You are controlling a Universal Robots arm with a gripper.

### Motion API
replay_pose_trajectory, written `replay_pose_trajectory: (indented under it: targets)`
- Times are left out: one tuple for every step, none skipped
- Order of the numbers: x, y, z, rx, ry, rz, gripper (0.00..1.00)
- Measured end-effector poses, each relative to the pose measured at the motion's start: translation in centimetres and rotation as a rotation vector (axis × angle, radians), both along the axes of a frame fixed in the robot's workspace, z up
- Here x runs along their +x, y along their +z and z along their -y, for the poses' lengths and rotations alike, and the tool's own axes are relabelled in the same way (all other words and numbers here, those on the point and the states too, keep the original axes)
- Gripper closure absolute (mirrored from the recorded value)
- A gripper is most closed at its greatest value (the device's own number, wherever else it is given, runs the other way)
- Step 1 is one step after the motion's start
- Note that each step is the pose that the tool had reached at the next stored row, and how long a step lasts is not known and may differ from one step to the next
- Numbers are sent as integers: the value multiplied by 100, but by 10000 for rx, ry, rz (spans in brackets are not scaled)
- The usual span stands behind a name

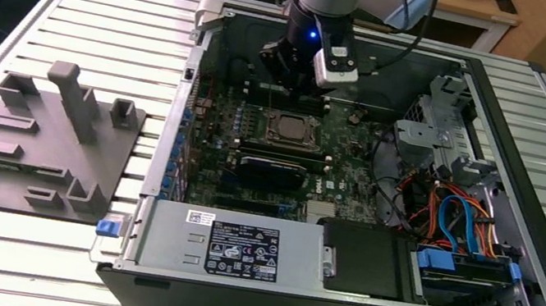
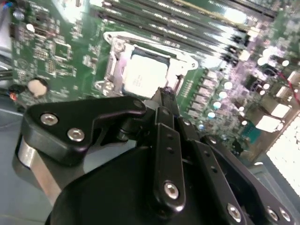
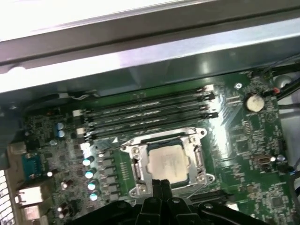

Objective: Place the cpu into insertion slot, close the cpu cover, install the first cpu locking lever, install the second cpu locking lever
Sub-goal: 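Install the first cpu locking lever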

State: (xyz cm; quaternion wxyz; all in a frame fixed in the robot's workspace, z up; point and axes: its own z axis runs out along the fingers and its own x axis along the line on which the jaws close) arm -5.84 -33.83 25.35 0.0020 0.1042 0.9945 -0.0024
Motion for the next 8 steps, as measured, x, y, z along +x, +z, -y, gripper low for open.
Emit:
replay_pose_trajectory:
  targets:
    - [-20,-1,0,2,3,5,90]
    - [-44,-1,0,2,2,9,90]
    - [-61,-1,-1,2,14,11,90]
    - [-63,-1,-1,2,85,11,90]
    - [-63,-2,-1,1,250,10,90]
    - [-63,-3,0,0,428,10,90]
    - [-63,-4,0,1,610,10,90]
    - [-64,-6,0,1,793,10,90]
